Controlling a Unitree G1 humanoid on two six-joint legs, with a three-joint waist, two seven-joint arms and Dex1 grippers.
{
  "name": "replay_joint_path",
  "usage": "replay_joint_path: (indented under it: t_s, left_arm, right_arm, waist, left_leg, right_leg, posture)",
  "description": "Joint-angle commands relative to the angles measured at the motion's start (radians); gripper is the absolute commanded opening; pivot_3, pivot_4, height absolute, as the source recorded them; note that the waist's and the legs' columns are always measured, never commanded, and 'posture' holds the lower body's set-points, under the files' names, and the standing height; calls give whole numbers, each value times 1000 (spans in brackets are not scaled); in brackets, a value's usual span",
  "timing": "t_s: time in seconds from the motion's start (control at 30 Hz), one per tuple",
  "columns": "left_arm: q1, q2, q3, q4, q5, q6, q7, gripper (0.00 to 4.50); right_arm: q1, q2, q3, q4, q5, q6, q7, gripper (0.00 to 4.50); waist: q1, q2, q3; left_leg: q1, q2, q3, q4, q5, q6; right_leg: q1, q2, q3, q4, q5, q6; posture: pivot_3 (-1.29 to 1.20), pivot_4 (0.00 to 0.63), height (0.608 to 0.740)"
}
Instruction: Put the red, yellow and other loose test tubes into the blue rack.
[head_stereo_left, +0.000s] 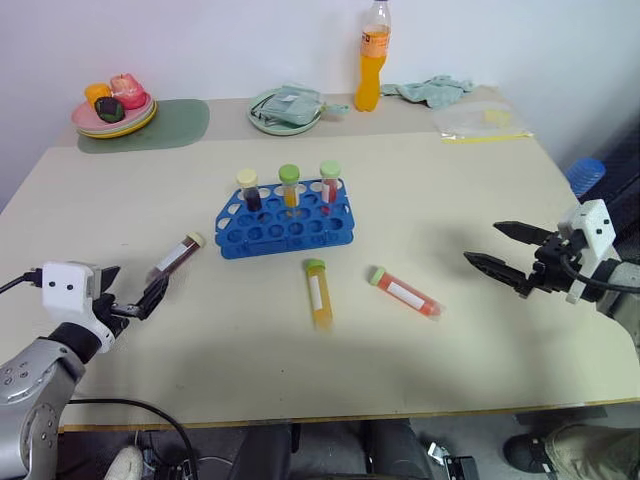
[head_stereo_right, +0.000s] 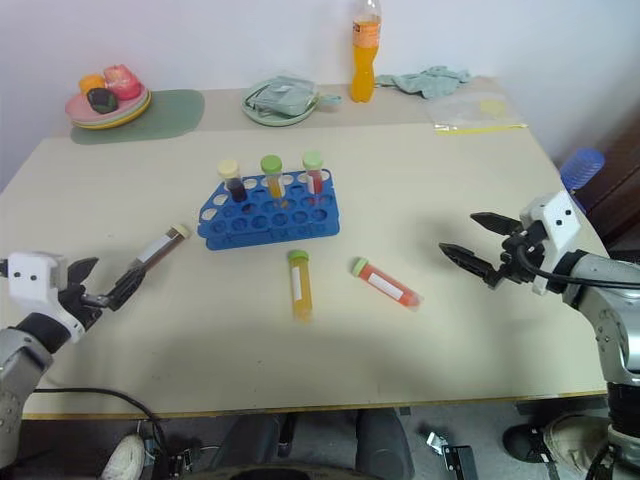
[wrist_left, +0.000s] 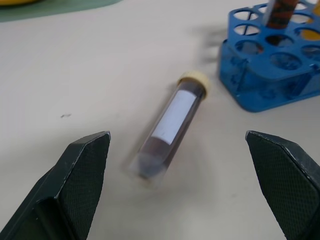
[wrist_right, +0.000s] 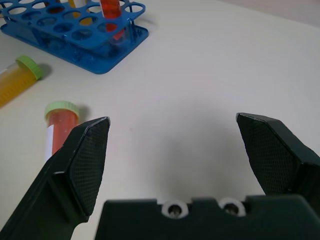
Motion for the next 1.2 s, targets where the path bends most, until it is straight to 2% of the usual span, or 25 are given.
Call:
replay_joint_path:
  t_s: [0.03, 0.37, 0.63, 0.73, 0.8, 0.87, 0.93, 1.03, 1.2]
  left_arm:
    - [7, -2, 34, -45, -10, 2, 23, 4463]
    - [-11, -31, 0, -71, -26, -1, 60, 4463]
    - [-84, -20, -147, -77, -39, -18, -16, 4463]
    - [-105, -9, -213, -89, -49, -2, -56, 4463]
    - [-119, 15, -247, -92, -62, -4, -115, 4463]
    - [-128, 42, -288, -84, -60, -20, -174, 4463]
    - [-139, 62, -333, -70, -45, -46, -224, 4463]
    - [-153, 84, -420, -61, -14, -89, -301, 4463]
    - [-178, 108, -532, -49, 14, -129, -397, 4463]
  right_arm:
    - [-33, 2, 5, 12, -7, -24, 4, 4500]
    - [-102, -12, 59, 11, -31, 16, -24, 4500]
    - [-88, -10, 72, -153, -2, 151, -93, 4500]
    - [-84, -74, 105, -251, -7, 255, -98, 4500]
    - [-124, -74, 118, -316, 45, 339, -115, 4500]
    - [-164, -108, 174, -393, 80, 469, -126, 4500]
    - [-261, -108, 275, -432, 100, 685, -186, 4500]
    - [-428, -43, 401, -413, 115, 912, -249, 4500]
    - [-649, 69, 560, -232, 96, 1098, -326, 4500]
  waist:
    - [1, 0, 0]
    - [-4, 0, 0]
    - [0, 0, 0]
    - [-2, 0, 0]
    - [-6, 0, 0]
    - [-9, 1, -1]
    - [-10, 1, -1]
    - [-8, 1, -1]
    - [-7, 1, -1]
  left_leg:
    - [0, 0, 0, 0, 0, 0]
    - [0, 0, 0, 0, 0, 0]
    - [0, 0, 1, 1, 0, 0]
    - [0, 0, 1, 1, 0, 0]
    - [0, 0, 1, 1, 0, 0]
    - [0, 0, 1, 1, 0, 0]
    - [0, 0, 1, 1, 0, 0]
    - [0, 0, 0, 1, 0, 0]
    - [0, 0, 0, 1, 0, 0]
  right_leg:
    - [0, 0, 0, 0, 0, 0]
    - [0, 0, 0, 1, 0, 0]
    - [0, 0, 0, 1, 0, 0]
    - [0, 0, 0, 2, 0, 0]
    - [0, 0, 0, 2, 0, 0]
    - [0, 1, 0, 2, 0, 0]
    - [-1, 1, 1, 2, 0, 0]
    - [-1, 1, 0, 2, 0, 0]
    - [-1, 1, 1, 2, 0, -1]
  posture:
    - [0, 150, 740]
    - [0, 150, 740]
    - [0, 150, 740]
    - [0, 150, 740]
    - [0, 150, 740]
    - [0, 150, 740]
    - [0, 150, 740]
    - [0, 150, 740]
    - [0, 150, 740]
